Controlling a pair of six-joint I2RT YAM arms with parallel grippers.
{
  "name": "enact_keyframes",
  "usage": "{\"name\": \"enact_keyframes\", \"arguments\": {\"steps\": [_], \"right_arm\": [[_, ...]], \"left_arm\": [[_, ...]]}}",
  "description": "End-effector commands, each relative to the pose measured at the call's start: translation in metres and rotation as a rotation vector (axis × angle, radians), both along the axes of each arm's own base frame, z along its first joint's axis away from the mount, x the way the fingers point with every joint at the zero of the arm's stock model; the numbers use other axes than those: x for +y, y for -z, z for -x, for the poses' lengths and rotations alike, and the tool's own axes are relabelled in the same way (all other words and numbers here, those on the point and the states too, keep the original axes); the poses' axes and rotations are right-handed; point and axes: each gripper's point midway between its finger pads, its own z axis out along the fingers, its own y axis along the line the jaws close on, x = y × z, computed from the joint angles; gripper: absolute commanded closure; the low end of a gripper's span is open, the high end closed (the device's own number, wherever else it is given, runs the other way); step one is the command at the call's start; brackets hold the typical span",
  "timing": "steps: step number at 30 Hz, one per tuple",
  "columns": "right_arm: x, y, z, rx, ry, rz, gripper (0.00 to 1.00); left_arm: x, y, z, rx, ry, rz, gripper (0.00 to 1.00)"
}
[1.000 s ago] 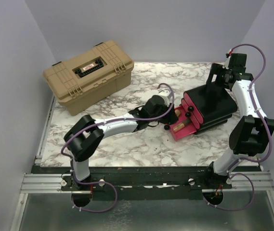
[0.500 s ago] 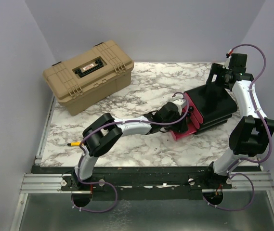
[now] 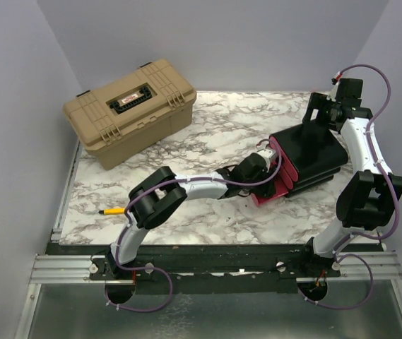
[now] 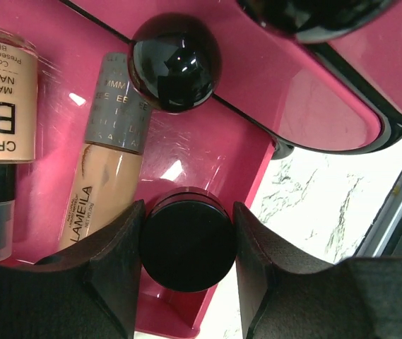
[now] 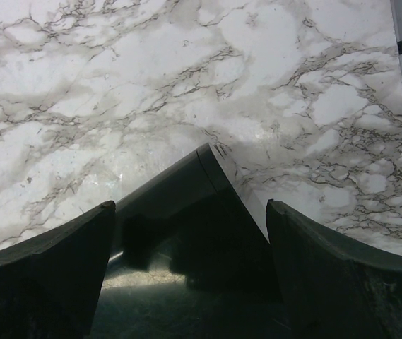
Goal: Organize the makeup
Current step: Place the makeup in the drawer, then close the drawer in the storage box.
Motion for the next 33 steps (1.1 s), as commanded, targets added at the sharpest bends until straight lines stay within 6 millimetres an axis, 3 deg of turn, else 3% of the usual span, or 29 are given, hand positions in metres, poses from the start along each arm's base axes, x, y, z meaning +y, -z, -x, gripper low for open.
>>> {"name": "enact_keyframes", "arguments": {"steps": [1, 3, 7, 21, 26, 30, 33], "right_arm": [[0.016, -0.014, 0.008, -0.019, -0.042, -0.049, 0.08], [0.016, -0.013, 0.008, -0.017, -0.042, -0.049, 0.09], [0.015, -0.011, 0.009, -0.014, -0.038, -0.046, 0.09], [0.014, -0.011, 0.009, -0.015, -0.024, -0.044, 0.08], [0.017, -0.007, 0.009, -0.006, -0.034, -0.057, 0.08], [0.018, -0.006, 0.009, -0.001, -0.045, -0.061, 0.08], [0.02, -0.006, 0.009, 0.002, -0.054, -0.067, 0.08]], "left_arm": [[-0.003, 0.0, -0.003, -0.028, -0.021, -0.021, 0.59], [-0.003, -0.005, -0.003, -0.045, -0.023, -0.019, 0.49], [-0.003, -0.022, -0.004, -0.073, -0.024, -0.002, 0.43], [0.0, -0.073, 0.006, -0.106, 0.018, 0.088, 0.4], [0.031, -0.085, 0.002, -0.187, -0.039, 0.069, 0.4], [0.071, -0.063, -0.014, -0.177, -0.155, 0.017, 0.41], [0.089, -0.044, -0.013, -0.143, -0.186, 0.001, 0.41]]}}
